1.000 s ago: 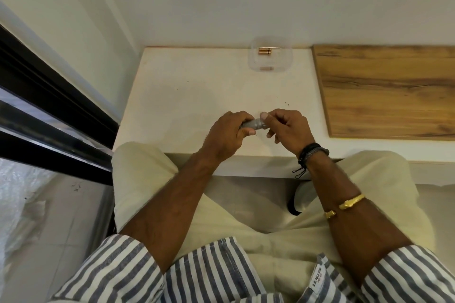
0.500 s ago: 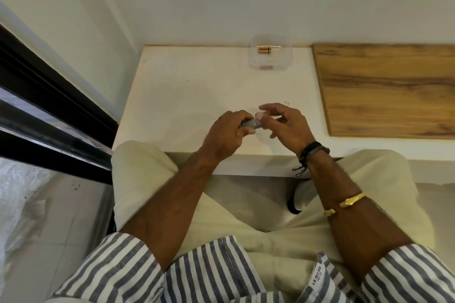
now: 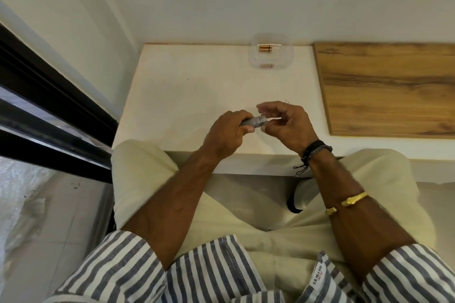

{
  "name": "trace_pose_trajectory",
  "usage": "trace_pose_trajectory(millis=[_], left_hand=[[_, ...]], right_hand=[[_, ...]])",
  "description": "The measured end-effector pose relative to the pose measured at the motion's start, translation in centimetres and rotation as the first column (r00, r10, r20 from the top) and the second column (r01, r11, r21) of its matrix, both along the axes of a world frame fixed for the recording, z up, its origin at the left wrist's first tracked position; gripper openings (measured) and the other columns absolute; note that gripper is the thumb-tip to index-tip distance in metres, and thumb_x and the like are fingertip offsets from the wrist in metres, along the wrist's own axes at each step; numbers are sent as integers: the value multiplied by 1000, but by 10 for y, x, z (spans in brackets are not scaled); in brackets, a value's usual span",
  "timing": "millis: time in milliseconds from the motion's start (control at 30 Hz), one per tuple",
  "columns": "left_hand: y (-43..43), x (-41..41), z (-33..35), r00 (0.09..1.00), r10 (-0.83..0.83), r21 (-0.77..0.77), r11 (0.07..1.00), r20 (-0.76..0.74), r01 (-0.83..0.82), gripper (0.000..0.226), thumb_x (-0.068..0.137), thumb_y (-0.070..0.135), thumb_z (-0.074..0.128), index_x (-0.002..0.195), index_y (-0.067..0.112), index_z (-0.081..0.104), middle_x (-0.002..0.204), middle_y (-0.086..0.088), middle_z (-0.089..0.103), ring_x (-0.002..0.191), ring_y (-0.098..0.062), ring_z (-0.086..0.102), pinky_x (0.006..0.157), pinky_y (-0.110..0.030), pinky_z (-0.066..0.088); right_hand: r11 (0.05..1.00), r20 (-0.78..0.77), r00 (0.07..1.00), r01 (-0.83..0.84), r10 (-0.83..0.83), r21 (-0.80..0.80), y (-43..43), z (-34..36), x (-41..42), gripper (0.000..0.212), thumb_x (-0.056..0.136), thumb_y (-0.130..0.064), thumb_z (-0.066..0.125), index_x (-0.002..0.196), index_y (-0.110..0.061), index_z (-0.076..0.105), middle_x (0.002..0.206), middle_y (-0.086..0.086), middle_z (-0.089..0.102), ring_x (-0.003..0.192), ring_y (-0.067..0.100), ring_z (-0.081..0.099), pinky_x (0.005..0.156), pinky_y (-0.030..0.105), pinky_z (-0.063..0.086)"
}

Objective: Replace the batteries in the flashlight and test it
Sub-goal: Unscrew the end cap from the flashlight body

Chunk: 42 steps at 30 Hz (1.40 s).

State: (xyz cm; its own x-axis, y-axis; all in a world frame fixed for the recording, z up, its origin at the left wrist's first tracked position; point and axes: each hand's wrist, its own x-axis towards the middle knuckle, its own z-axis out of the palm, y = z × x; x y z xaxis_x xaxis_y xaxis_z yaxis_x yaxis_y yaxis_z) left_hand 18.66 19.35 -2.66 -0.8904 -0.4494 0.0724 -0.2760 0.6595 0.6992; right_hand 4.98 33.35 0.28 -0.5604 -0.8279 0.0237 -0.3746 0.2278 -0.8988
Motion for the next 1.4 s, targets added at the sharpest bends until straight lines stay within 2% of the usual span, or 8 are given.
trace_pose_trajectory(millis=[167, 367, 733, 900, 1067, 1200, 1300, 1400], left_hand=[[0, 1, 3, 1000, 17, 16, 1000, -22, -17, 20, 96, 22, 61, 114, 11, 63, 100, -7, 70, 85, -23, 59, 79, -48, 52], [0, 2, 7, 993, 88, 88, 993, -74, -81, 22, 94, 16, 65, 115, 9, 62, 105, -8, 71, 91, -25, 64, 84, -45, 55], [1, 2, 5, 984, 125, 164, 981, -126, -104, 21, 92, 12, 65, 113, 12, 61, 99, 4, 71, 91, -14, 66, 83, -28, 53], [0, 1, 1, 986, 107, 166, 983, -127, -85, 22, 94, 12, 64, 115, 12, 61, 104, 2, 71, 93, -14, 65, 85, -30, 54], [1, 0, -3, 991, 82, 122, 990, -107, -69, 22, 93, 13, 64, 115, 14, 60, 106, 0, 70, 94, -19, 62, 84, -39, 54], [0, 0, -2, 996, 56, 2, 998, -66, -56, 22, 94, 14, 61, 116, 15, 59, 107, -2, 64, 95, -23, 54, 83, -43, 50], [-4, -7, 6, 1000, 3, -209, 978, 24, 2, 24, 95, 15, 58, 119, 19, 59, 109, -2, 63, 99, -23, 52, 83, -41, 46], [-6, -13, 16, 989, -61, -446, 888, 135, 116, 32, 92, 13, 60, 123, 21, 60, 113, -3, 62, 103, -25, 51, 86, -38, 39]], right_hand=[[996, 76, 994, 81, -78, -34, 1, -4, -2, 30, 81, -1, 80, 110, -9, 75, 102, 9, 76, 95, 26, 73, 90, 46, 60], [956, 134, 948, 294, -289, -17, 3, -17, -15, 28, 91, -11, 72, 118, -14, 73, 115, 9, 73, 104, 25, 71, 96, 44, 57], [824, -105, 821, 566, -562, 21, -2, -56, -20, 17, 87, -29, 78, 97, -17, 73, 95, -4, 74, 85, 10, 69, 77, 25, 58], [802, -270, 791, 590, -549, 99, -1, -68, -20, 13, 88, -29, 75, 97, -21, 74, 98, -2, 74, 82, 13, 66, 78, 34, 58], [805, -288, 805, 573, -518, 154, -1, -72, -21, 13, 88, -26, 75, 99, -20, 74, 103, 1, 73, 79, 13, 64, 82, 37, 60], [779, -282, 773, 616, -569, 116, -3, -63, -17, 28, 87, -35, 76, 109, -20, 70, 113, 3, 64, 85, 15, 62, 75, 31, 53], [804, -82, 803, 594, -591, 24, -9, -48, -12, 17, 92, -29, 69, 104, -18, 72, 97, 2, 71, 76, 18, 68, 71, 32, 57], [879, 482, 755, 472, -445, 72, -13, -34, -3, 18, 98, -12, 58, 106, -14, 74, 97, 8, 75, 79, 20, 76, 63, 28, 61]])
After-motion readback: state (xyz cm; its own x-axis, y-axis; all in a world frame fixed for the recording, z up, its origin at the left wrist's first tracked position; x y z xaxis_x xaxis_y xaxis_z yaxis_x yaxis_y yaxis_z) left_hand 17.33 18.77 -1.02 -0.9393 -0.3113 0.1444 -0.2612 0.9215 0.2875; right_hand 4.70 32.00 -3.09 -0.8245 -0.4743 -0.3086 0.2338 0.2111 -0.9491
